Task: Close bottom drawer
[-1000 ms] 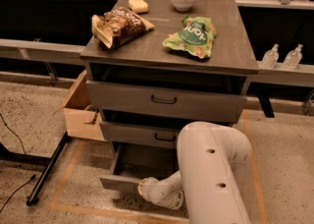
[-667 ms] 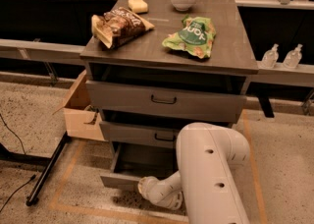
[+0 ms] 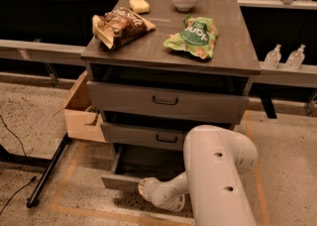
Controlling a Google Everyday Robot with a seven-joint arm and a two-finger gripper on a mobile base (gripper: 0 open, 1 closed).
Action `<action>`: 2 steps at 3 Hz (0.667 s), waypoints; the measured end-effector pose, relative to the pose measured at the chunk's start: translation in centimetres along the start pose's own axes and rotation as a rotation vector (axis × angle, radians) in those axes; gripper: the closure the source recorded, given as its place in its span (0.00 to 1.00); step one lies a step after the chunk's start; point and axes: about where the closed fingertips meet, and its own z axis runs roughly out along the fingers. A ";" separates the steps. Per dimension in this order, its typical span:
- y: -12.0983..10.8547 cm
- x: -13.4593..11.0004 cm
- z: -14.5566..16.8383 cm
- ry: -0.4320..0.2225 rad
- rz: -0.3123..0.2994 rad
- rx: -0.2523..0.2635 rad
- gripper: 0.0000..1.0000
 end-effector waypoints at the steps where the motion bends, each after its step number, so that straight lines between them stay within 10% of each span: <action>1: 1.3 -0.8 -0.8 -0.026 0.016 -0.023 1.00; 2: 2.3 -1.1 -0.3 -0.037 0.008 -0.050 1.00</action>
Offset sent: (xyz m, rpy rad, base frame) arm -0.0276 0.0241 -0.0084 0.0487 0.0495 0.0655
